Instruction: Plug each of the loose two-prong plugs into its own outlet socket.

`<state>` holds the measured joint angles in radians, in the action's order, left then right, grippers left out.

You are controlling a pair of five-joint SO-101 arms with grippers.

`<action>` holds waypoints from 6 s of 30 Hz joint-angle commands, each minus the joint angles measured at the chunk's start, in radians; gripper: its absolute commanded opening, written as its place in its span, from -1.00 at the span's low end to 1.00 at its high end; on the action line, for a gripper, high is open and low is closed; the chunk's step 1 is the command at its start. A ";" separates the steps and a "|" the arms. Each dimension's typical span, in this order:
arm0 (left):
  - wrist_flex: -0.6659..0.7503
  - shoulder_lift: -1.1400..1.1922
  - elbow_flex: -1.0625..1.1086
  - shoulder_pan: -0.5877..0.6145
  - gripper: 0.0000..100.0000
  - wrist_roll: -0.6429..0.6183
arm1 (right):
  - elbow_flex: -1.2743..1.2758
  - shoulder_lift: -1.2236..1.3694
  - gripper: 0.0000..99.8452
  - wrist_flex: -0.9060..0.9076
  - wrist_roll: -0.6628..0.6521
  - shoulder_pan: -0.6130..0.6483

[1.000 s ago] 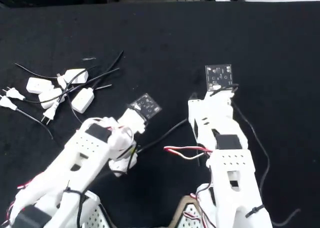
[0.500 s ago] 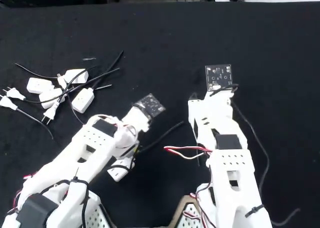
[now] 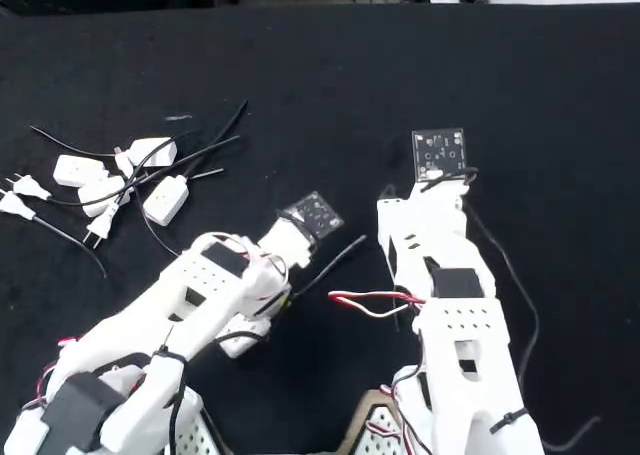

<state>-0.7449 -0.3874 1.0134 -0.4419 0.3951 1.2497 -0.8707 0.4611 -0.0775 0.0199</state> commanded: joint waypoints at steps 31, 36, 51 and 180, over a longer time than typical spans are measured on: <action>-0.091 0.046 -0.042 -0.054 -0.52 -0.044 | -0.005 -0.036 -0.52 -0.026 0.005 -0.017; -0.054 0.046 -0.041 0.030 -0.56 -0.103 | -0.005 -0.036 -0.52 -0.026 0.005 -0.014; -0.061 0.043 -0.173 0.048 -0.93 -0.568 | -0.004 -0.036 -0.52 -0.026 0.003 -0.012; -0.110 -0.272 0.074 0.346 -0.85 -0.410 | -0.004 -0.036 -0.52 -0.028 0.003 -0.012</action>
<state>-0.8416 -0.4933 1.0073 -0.1089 -0.1158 1.2497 -0.8707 0.4611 -0.0775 0.0199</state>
